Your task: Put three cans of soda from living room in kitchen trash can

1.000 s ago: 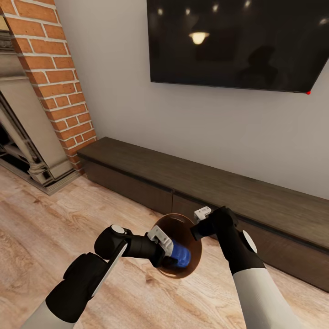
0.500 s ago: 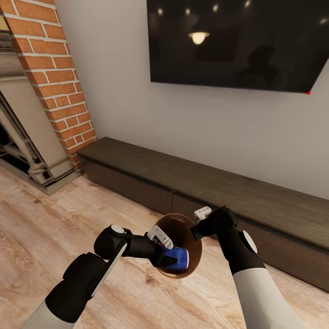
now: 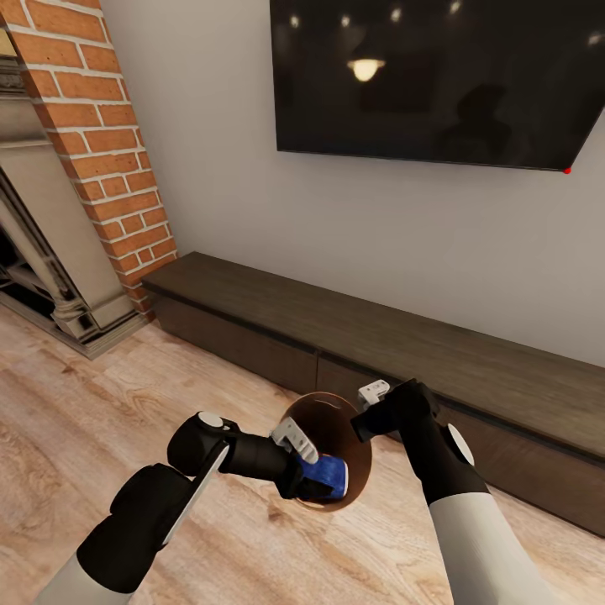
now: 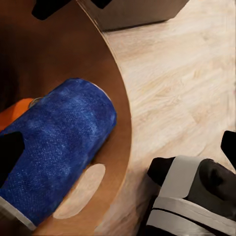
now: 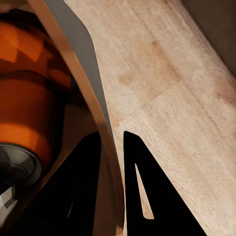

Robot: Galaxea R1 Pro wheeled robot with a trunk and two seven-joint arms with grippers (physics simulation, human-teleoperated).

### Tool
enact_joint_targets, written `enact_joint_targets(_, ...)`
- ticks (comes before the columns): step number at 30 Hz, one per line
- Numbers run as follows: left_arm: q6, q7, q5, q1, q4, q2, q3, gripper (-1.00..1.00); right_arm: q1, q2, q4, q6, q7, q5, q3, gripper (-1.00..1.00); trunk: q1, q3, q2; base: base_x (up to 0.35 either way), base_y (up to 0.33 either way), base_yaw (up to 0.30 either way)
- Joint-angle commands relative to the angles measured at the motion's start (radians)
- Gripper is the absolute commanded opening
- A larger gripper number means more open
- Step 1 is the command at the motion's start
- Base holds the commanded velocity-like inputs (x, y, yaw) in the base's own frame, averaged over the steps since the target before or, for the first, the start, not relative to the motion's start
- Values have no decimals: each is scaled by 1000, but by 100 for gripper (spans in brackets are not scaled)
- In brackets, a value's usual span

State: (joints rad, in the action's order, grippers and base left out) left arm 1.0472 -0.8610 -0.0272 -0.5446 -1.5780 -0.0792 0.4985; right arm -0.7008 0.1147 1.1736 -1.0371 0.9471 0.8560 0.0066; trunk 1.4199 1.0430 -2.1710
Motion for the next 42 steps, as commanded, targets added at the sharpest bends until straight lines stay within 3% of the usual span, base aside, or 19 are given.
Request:
enact_joint_targets(1, 0, -32, -1, 0, -1, -1, -2, 100, 0, 0, 0, -10, 4, -23, 0, -100, 0, 0, 0, 0, 0, 0)
enact_joint_targets(4, 0, -160, -1, 0, -5, -20, -38, 100, 0, -1, 0, -10, 4, -23, -2, -100, 0, 0, 0, 0, 0, 0)
enact_joint_targets(10, 0, -540, 0, 8, -11, -92, -274, 100, 0, -2, 0, -10, 4, -23, -5, -100, 0, 0, 0, 0, 0, 0)
enact_joint_targets(12, -1, -612, 0, 10, -11, -114, -329, 100, 0, -2, 0, -10, 4, -23, -5, -100, 0, 0, 0, 0, 0, 0)
enact_joint_targets(13, -22, -687, 0, 12, -10, -146, -419, 100, 0, -2, 0, -10, 4, -23, -5, -100, 0, 0, 0, 0, 0, 0)
enact_joint_targets(15, -32, -710, 5, 15, -10, -164, -473, 100, 0, -2, 0, -10, 4, -23, -5, -100, 0, 0, 0, 0, 0, 0)
enact_joint_targets(16, -42, -710, 25, 24, -9, -197, -527, 100, 0, -2, 0, -10, 4, -23, -4, -100, 0, 0, 0, 0, 0, 0)
enact_joint_targets(18, -48, -710, 47, 29, -8, -217, -548, 100, 0, -2, 0, -10, 4, -23, -4, -100, 0, 0, 0, 0, 0, 0)
enact_joint_targets(19, -61, -710, 79, 35, -6, -238, -564, 100, 0, -2, 0, -10, 4, -23, -5, -100, 0, 0, 0, 0, 0, 0)
enact_joint_targets(22, -112, -710, 131, 52, 5, -262, -618, 100, 0, -4, 0, -10, 4, -24, -8, -100, 0, 0, 0, 0, 0, 0)
enact_joint_targets(24, -154, -710, 132, 61, 32, -266, -698, 100, 0, -7, 1, -10, 4, -24, -11, -100, 0, 0, 0, 0, 0, 0)
enact_joint_targets(26, -181, -671, 85, 64, 62, -262, -733, 100, 1, -10, 1, -10, 4, -24, -16, -100, 0, 0, 0, 0, 0, 0)
enact_joint_targets(27, -209, -609, 52, 65, 86, -249, -748, 100, 1, -12, 3, -10, 4, -23, -32, -100, 0, 0, 0, 0, 0, 0)
enact_joint_targets(30, -324, -363, 5, 68, 170, -162, -770, 100, 7, -15, 11, -10, 4, -19, -93, -100, 0, 0, 0, 0, 0, 0)
enact_joint_targets(31, -355, -322, 1, 70, 189, -148, -771, 100, 8, -16, 12, -10, 4, -18, -98, -100, 0, 0, 0, 0, 0, 0)
enact_joint_targets(33, -483, -195, -6, 83, 265, -115, -773, 100, 10, -19, 15, -10, -9, -18, -112, -100, 0, 0, 0, 0, 0, 0)
enact_joint_targets(35, -688, -23, -12, 114, 382, -90, -771, 100, 12, -22, 17, -7, -71, -24, -134, -100, 0, 0, 0, 0, 0, 0)
enact_joint_targets(39, -868, 97, -10, 143, 486, -70, -770, 100, 13, -21, 20, 39, -103, -31, -174, -100, 0, 0, 0, 0, 0, 0)
enact_joint_targets(42, -939, 136, -10, 176, 507, -38, -771, 100, 33, -20, 38, 86, -109, -34, -218, -100, 0, 0, 0, 0, 0, 0)
